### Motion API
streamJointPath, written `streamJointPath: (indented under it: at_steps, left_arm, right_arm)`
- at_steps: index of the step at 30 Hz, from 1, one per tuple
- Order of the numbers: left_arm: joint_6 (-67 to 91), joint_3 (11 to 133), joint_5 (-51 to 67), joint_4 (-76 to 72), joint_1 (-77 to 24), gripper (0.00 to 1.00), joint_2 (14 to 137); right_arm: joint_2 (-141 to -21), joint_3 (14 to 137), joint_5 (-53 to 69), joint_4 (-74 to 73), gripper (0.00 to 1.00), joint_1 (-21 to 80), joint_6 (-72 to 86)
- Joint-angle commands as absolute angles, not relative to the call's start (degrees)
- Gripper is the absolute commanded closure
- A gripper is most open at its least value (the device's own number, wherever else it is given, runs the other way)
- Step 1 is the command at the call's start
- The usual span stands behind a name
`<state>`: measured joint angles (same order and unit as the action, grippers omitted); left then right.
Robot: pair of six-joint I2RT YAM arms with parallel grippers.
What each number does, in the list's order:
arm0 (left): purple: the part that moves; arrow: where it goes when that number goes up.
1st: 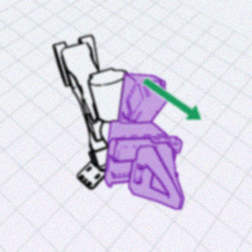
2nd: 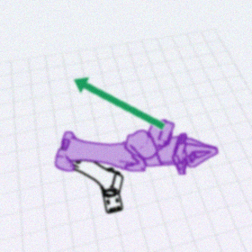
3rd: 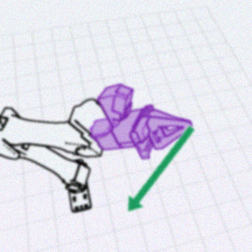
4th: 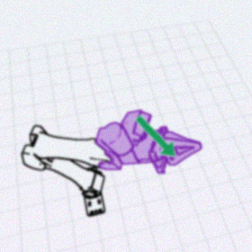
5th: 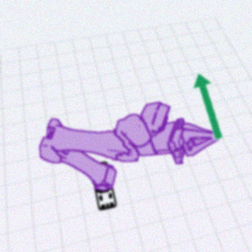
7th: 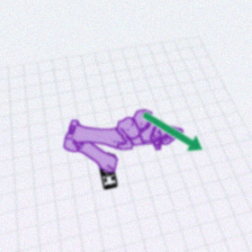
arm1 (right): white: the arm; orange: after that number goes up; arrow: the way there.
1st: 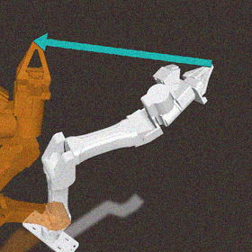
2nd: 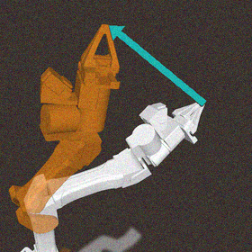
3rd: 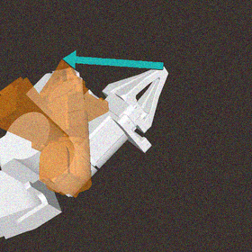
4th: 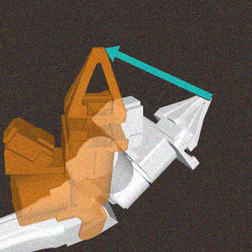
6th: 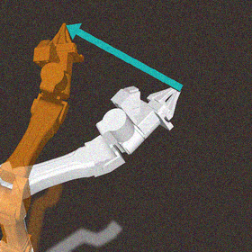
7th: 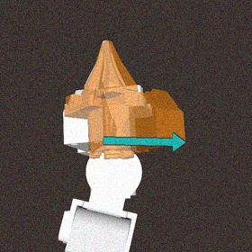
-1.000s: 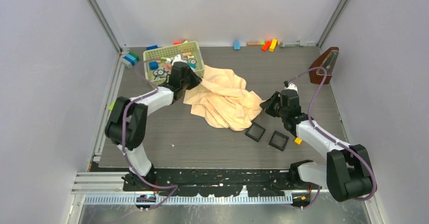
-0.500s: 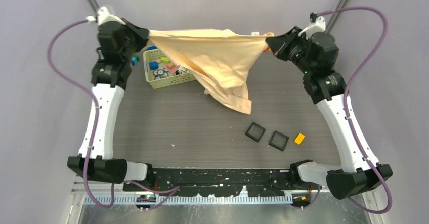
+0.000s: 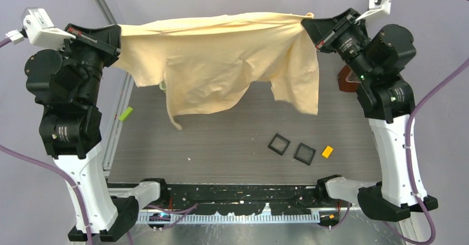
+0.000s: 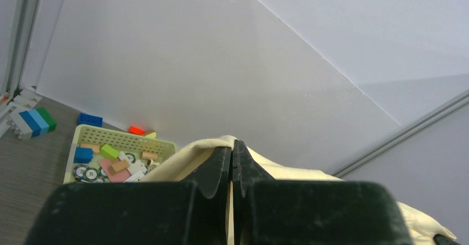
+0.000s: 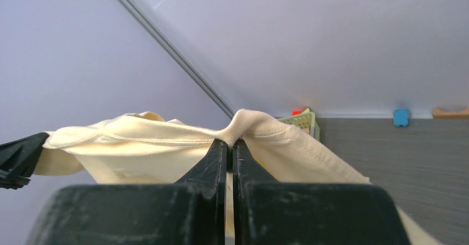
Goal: Remove the brooch from the garment
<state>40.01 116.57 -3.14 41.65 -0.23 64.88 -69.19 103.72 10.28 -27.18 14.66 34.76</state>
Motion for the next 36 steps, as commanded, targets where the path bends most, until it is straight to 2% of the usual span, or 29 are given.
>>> streamJointPath:
  at_steps: [1, 3, 9, 12, 14, 17, 19, 20, 24, 26, 29, 32, 36]
  left_arm:
    - [38.2, 117.6, -7.6, 42.3, 1.5, 1.00, 63.9]
    - [38.5, 116.0, -6.2, 42.6, 1.6, 1.00, 64.1]
    - [40.2, 101.0, -3.7, 36.8, 1.5, 1.00, 64.0]
    - [40.0, 96.6, -4.3, 33.7, 1.7, 1.00, 67.9]
    - [39.7, 97.9, -4.2, 33.5, 2.7, 1.00, 71.9]
    - [39.3, 106.5, -2.5, 35.4, 4.6, 1.00, 78.2]
    - [37.1, 117.3, -4.5, 41.9, 5.0, 1.00, 83.1]
    - [36.4, 122.7, -5.8, 44.2, 5.2, 1.00, 84.7]
    - [35.6, 132.9, -8.3, 45.6, 6.1, 1.00, 83.6]
    - [35.2, 133.6, -8.2, 46.2, 6.2, 1.00, 80.6]
    - [34.8, 125.7, -5.8, 45.9, 6.2, 1.00, 72.9]
    - [37.0, 104.7, 1.2, 41.4, 6.2, 1.00, 61.1]
    - [39.7, 83.5, 18.2, 40.9, 6.2, 1.00, 48.4]
  right_arm:
    - [-66.8, 106.8, 6.7, -25.0, 0.99, 13.4, 35.9]
    - [-65.5, 101.5, 7.2, -23.6, 0.99, 13.4, 36.7]
    - [-62.7, 85.7, 8.6, -16.4, 0.99, 13.4, 40.1]
    - [-66.2, 81.8, 8.6, -12.7, 0.99, 13.4, 42.1]
    - [-70.8, 82.4, 9.3, -11.3, 0.99, 13.4, 44.0]
    - [-81.8, 93.1, 11.9, -13.3, 0.99, 13.4, 46.2]
    - [-89.0, 105.1, 12.5, -18.3, 0.99, 13.8, 47.4]
    - [-91.4, 114.8, 12.9, -22.3, 0.99, 13.9, 47.5]
    - [-102.3, 142.2, 13.6, -32.2, 0.99, 14.0, 45.6]
    - [-103.7, 146.0, 12.3, -33.2, 0.99, 14.0, 45.1]
    - [-99.2, 136.4, 12.1, -29.1, 0.99, 14.0, 45.9]
    - [-92.7, 114.5, 12.4, -19.2, 0.99, 13.9, 47.3]
    - [-87.0, 90.9, 12.4, -11.0, 0.99, 13.6, 47.2]
